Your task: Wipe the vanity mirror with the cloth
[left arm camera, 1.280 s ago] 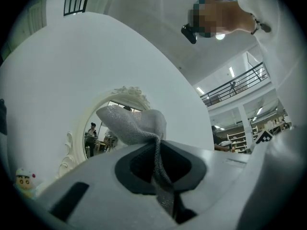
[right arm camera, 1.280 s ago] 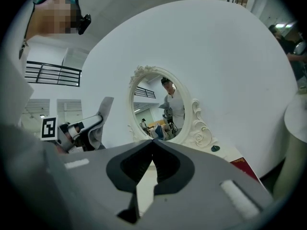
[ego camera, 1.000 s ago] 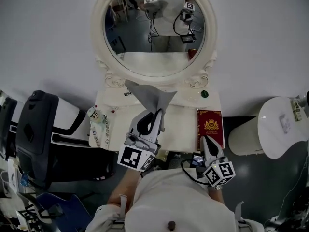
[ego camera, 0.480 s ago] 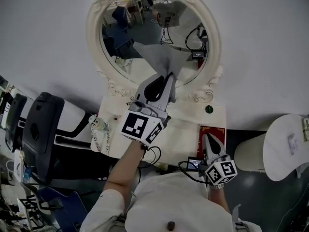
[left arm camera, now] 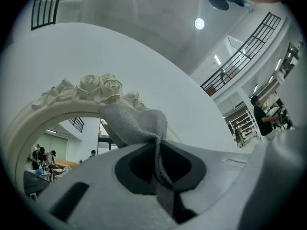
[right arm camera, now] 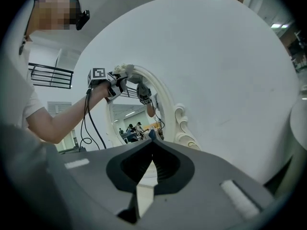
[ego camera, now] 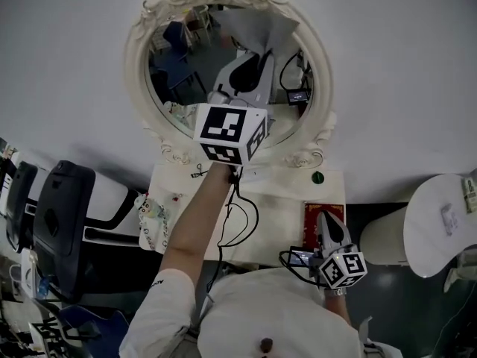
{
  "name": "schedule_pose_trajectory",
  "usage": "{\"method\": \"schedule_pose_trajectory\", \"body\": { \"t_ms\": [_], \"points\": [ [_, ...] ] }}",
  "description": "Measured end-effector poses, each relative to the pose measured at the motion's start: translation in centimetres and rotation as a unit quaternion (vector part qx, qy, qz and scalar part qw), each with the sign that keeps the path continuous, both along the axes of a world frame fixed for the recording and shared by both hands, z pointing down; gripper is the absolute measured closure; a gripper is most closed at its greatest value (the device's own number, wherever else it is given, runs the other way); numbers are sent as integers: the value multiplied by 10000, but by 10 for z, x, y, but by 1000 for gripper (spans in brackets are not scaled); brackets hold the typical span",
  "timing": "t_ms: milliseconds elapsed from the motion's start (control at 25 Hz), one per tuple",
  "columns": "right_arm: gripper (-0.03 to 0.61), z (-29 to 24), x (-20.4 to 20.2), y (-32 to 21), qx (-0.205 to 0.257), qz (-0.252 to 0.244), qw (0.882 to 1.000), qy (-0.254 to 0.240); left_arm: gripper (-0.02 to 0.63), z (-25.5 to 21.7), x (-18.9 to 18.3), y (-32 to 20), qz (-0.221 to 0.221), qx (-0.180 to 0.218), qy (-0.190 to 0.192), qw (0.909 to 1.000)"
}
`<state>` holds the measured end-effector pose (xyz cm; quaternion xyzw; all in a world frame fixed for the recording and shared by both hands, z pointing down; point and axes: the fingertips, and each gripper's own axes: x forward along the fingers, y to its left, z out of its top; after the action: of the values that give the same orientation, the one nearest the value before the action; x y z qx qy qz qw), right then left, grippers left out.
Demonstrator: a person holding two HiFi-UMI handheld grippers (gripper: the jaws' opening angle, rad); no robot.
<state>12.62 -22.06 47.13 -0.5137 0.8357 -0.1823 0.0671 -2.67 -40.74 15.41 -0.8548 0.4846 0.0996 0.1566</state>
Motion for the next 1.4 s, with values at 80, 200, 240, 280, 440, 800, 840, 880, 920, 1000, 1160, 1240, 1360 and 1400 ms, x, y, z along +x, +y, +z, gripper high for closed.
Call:
{"method": "schedule_pose_trajectory", "body": {
  "t_ms": [80, 200, 240, 280, 440, 800, 840, 880, 920, 1000, 1160, 1240, 1360, 1400],
  "points": [
    [571, 1, 1, 4, -46, 215, 9997, -87, 588, -6, -2, -13, 7, -84, -19, 10000],
    [571, 4, 2, 11, -111, 446, 9988, -162, 589, -13, -6, -29, 6, -136, -3, 9999],
    [571, 5, 2, 13, -121, 498, 9986, -160, 588, -16, -6, -33, 31, -139, 8, 9999],
    [571, 5, 2, 14, -123, 544, 9983, -145, 588, -19, -6, -36, 63, -139, 23, 9999],
    [571, 6, 10, 17, -110, 752, 9971, -72, 589, -34, -8, -41, 67, -42, 56, 10000],
    [571, 8, 5, 12, -72, 962, 9953, -71, 589, -41, -55, -49, -292, -17, 180, 9994],
    [571, 8, 1, 11, -73, 941, 9955, -74, 589, -42, -66, -50, -363, -25, 229, 9991],
    [571, 8, -2, 10, -73, 913, 9958, -72, 589, -43, -76, -51, -453, -20, 265, 9986],
    [571, 8, -6, 8, -75, 878, 9961, -63, 589, -44, -87, -51, -547, -14, 293, 9981],
    [571, 8, -14, 5, -77, 789, 9968, -27, 589, -45, -109, -53, -711, -27, 347, 9969],
    [571, 4, -30, -2, -51, 595, 9982, 68, 589, -43, -154, -56, -1049, -76, 457, 9934],
    [571, 3, -37, -5, -27, 511, 9986, 108, 589, -42, -175, -56, -1200, -94, 499, 9915],
    [571, 1, -46, -9, 1, 406, 9991, 147, 589, -40, -204, -57, -1408, -132, 549, 9884],
    [571, 1, -49, -10, -1, 380, 9992, 153, 589, -38, -210, -57, -1442, -158, 546, 9879]
  ]
}}
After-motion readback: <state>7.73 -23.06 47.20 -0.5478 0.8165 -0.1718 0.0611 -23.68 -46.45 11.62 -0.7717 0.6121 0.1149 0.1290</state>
